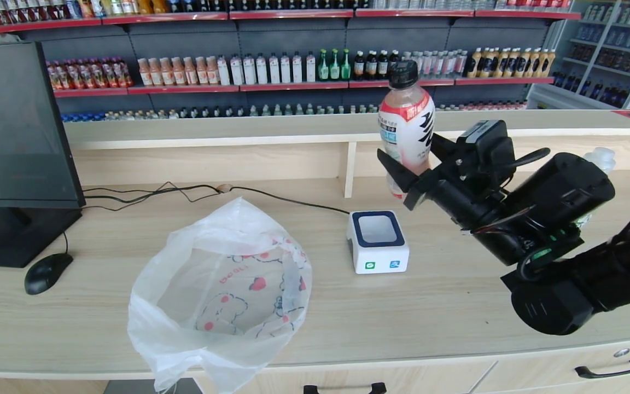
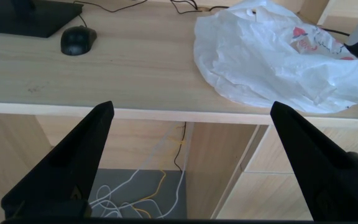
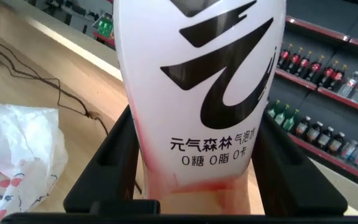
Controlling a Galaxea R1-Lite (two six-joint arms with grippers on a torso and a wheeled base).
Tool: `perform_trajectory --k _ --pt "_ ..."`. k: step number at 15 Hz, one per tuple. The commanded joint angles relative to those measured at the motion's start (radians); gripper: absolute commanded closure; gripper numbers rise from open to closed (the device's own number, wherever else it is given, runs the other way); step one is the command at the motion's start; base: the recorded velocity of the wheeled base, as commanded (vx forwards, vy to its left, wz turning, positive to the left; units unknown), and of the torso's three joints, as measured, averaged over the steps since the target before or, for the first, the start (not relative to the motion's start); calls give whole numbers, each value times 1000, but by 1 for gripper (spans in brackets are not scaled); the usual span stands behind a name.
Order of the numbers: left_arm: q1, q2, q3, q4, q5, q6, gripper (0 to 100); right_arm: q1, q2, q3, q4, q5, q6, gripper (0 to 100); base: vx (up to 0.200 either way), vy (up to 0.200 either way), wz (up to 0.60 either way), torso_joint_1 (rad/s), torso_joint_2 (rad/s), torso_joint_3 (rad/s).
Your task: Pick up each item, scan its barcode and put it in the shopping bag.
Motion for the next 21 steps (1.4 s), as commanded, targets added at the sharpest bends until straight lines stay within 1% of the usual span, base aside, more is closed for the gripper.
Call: perform_trajectory --k 1,2,4,6,8,10,11,14,18,21 --pt "0 0 0 -1 0 0 0 -2 -56 30 -1 -118 95 100 0 0 0 0 0 0" --pt "0 0 0 -1 0 0 0 -2 -71 31 -1 -230 141 100 0 0 0 0 0 0" --pt "0 0 0 -1 0 -2 0 -1 -94 51 -1 -397 231 100 0 0 0 0 0 0" --pt "0 0 0 -1 0 -2 0 -2 -123 105 -1 -447 265 100 0 0 0 0 0 0" --pt "0 0 0 -1 0 -5 0 -1 -149 174 -1 -461 274 100 0 0 0 0 0 0" --pt "0 0 0 -1 0 -11 0 -1 -166 235 -1 -464 276 100 -200 0 0 5 0 5" --pt "0 0 0 -1 0 -10 0 -1 -169 191 -1 -464 274 100 -200 0 0 12 12 2" --pt "0 0 0 -1 0 -10 0 8 -185 245 -1 -464 274 100 -200 0 0 -11 9 7" --pt "0 0 0 -1 0 -8 0 8 -178 235 -1 -464 276 100 0 0 0 0 0 0" --pt "0 0 0 -1 0 -8 0 8 -177 228 -1 -464 282 100 0 200 0 9 2 1"
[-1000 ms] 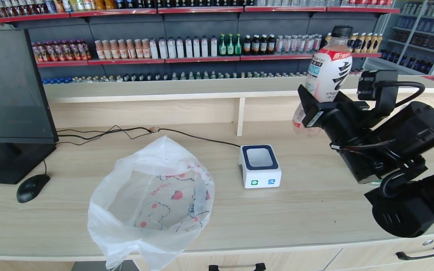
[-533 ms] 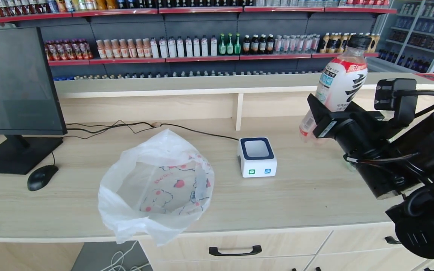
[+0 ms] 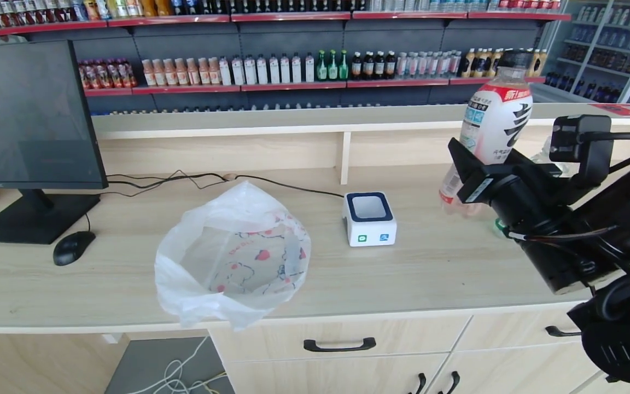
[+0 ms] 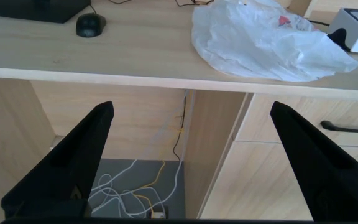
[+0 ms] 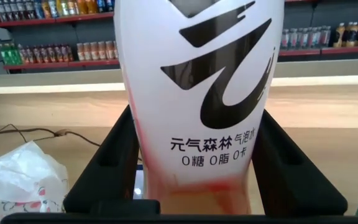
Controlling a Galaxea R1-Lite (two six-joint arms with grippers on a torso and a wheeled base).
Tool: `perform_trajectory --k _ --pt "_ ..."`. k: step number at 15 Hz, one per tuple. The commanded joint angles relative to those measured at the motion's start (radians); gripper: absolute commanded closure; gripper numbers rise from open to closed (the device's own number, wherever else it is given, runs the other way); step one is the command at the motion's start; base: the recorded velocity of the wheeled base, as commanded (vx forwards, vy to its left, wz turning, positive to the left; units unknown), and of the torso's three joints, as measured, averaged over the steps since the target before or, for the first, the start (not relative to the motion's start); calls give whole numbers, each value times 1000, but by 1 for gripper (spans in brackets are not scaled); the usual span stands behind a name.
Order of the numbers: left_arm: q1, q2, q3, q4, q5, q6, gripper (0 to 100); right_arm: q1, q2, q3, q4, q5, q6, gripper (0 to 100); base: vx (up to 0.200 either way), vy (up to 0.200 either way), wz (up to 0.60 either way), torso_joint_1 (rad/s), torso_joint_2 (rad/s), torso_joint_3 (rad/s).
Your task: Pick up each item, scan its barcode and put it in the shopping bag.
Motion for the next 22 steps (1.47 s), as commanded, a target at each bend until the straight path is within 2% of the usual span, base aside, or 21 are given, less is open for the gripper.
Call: perform_trajectory --k 1,3,14,17,22 --pt "0 0 0 0 0 -1 0 0 4 -6 3 1 -1 100 0 200 0 -2 -2 7" --pt "0 0 0 0 0 -2 0 5 9 -58 3 1 -1 100 0 200 0 19 10 -2" --pt "0 0 0 0 0 -1 0 31 17 -66 3 1 -1 100 0 200 0 2 3 3" --pt "0 0 0 0 0 1 0 37 15 -66 3 1 -1 100 0 0 0 0 0 0" --pt "0 0 0 0 0 1 0 66 17 -60 3 1 -1 100 0 0 600 1 -2 4"
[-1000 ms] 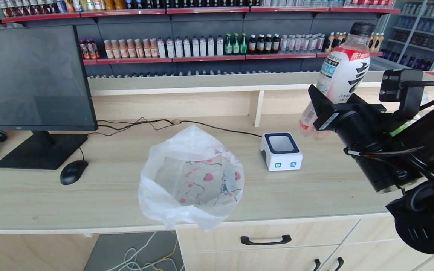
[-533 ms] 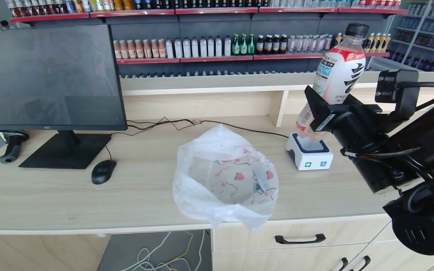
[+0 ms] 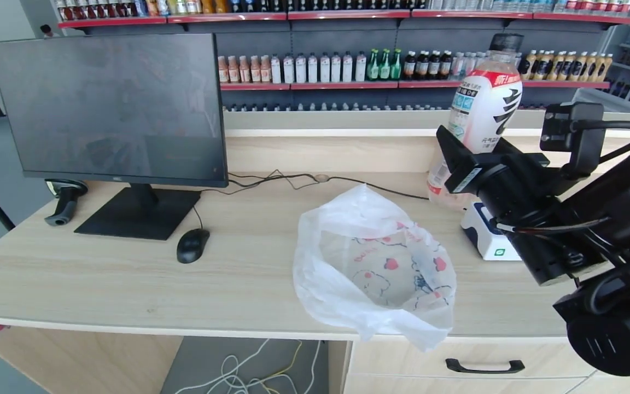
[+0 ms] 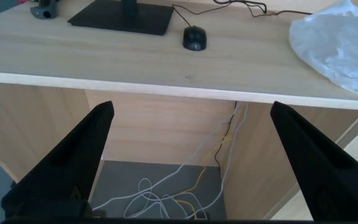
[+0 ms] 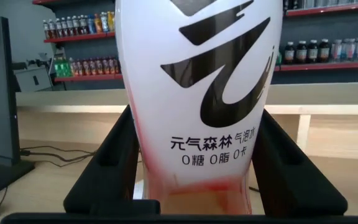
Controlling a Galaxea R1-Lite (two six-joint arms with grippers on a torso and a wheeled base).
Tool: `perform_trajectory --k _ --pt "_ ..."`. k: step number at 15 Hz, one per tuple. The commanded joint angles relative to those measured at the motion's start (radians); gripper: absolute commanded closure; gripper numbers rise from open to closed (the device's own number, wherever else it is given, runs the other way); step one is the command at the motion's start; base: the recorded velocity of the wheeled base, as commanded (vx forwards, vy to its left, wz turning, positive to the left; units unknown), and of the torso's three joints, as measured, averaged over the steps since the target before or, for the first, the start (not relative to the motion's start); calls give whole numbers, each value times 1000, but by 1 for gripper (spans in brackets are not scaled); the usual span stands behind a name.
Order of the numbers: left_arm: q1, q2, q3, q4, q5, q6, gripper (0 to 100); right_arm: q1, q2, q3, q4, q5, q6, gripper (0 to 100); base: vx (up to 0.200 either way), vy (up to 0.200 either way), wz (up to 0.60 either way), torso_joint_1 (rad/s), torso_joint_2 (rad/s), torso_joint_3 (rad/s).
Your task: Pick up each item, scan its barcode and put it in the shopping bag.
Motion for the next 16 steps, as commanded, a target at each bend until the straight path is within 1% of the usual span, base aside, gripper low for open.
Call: perform_trajectory --k 1,6,8,10,16 --pt "0 0 0 -1 0 0 0 15 3 7 -1 2 0 100 0 0 600 17 2 -2" --pt "0 0 0 -1 0 -2 0 20 42 18 -1 2 0 100 0 0 0 0 0 0" --pt "0 0 0 -1 0 -2 0 23 105 1 -1 3 1 100 0 0 0 0 0 0" --pt "0 0 0 -1 0 -2 0 4 160 -13 -1 3 1 100 0 0 0 0 0 0" --pt "0 0 0 -1 0 -2 0 -12 273 -51 -1 3 1 100 0 0 0 0 0 0"
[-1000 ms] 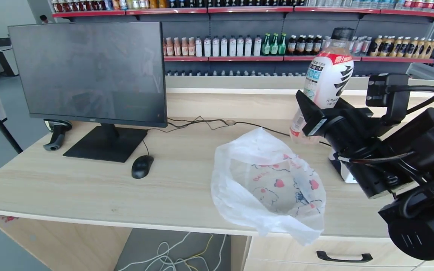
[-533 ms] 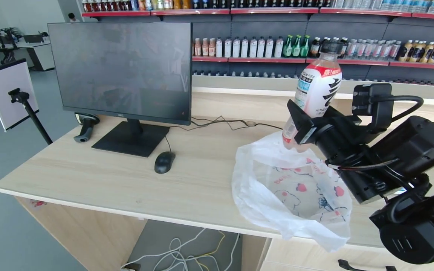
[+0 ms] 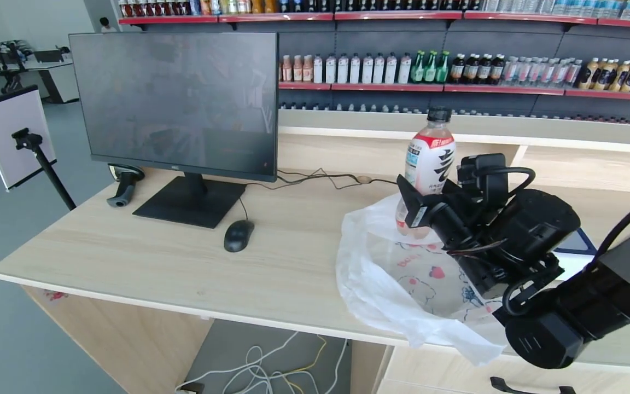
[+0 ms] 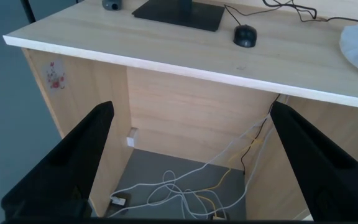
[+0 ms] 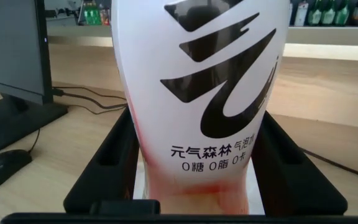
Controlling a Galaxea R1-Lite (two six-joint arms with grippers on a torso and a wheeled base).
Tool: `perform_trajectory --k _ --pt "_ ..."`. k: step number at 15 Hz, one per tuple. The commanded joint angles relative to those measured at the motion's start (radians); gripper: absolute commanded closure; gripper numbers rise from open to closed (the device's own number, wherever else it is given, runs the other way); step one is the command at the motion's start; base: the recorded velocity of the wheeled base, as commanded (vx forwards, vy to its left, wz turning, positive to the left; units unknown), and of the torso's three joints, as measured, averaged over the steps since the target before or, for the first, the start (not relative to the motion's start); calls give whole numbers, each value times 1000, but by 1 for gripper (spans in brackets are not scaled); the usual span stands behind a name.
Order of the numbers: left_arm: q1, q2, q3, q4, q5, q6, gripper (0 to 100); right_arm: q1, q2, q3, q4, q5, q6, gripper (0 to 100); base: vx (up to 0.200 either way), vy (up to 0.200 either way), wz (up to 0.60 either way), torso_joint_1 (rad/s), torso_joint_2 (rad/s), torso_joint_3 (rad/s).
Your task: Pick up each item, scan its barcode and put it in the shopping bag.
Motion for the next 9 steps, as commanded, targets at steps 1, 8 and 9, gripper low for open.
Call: perform_trajectory --k 1,8,9 --pt "0 0 0 0 0 0 0 -14 73 -12 -2 2 0 100 0 0 0 0 0 0" --pt "0 0 0 0 0 -1 0 -18 156 -76 -2 2 9 100 0 0 0 0 0 0" --pt "0 0 0 0 0 -1 0 -18 168 -78 -2 2 10 100 0 0 0 0 0 0"
